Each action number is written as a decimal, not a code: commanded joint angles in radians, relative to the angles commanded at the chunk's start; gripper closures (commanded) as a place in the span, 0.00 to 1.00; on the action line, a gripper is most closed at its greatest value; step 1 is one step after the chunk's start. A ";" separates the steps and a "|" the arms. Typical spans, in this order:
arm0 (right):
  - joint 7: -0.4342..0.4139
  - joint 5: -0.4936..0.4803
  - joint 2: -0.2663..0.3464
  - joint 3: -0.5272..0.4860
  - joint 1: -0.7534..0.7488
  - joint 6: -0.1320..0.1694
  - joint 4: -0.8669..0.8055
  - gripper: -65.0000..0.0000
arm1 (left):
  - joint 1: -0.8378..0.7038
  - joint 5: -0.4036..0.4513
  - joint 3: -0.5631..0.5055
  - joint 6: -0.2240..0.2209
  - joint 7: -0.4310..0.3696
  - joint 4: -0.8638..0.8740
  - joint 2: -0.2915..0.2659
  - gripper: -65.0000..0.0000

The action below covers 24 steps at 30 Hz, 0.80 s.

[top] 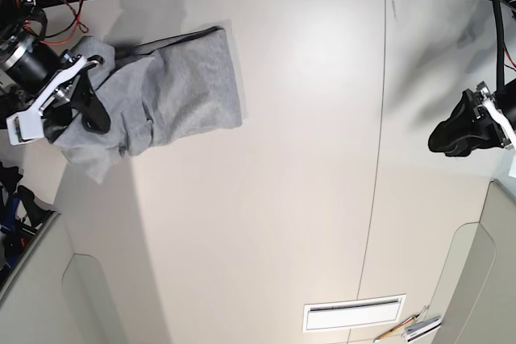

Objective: Fold the T-shirt properly
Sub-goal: 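Lift the collar end with the right gripper and fold it over the bundle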

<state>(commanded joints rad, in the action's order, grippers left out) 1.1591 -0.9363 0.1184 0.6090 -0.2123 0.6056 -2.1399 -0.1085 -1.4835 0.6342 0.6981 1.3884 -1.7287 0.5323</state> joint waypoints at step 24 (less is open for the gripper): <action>-0.301 0.782 -0.101 -0.595 -0.084 -0.092 0.001 1.00 | 0.000 0.000 0.000 0.000 0.000 0.000 -0.004 0.35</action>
<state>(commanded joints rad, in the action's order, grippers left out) 0.8581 -0.1547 0.0170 0.0143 -0.2966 0.5140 -2.1391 -0.1085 -1.4835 0.6342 0.6981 1.3888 -1.7287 0.5285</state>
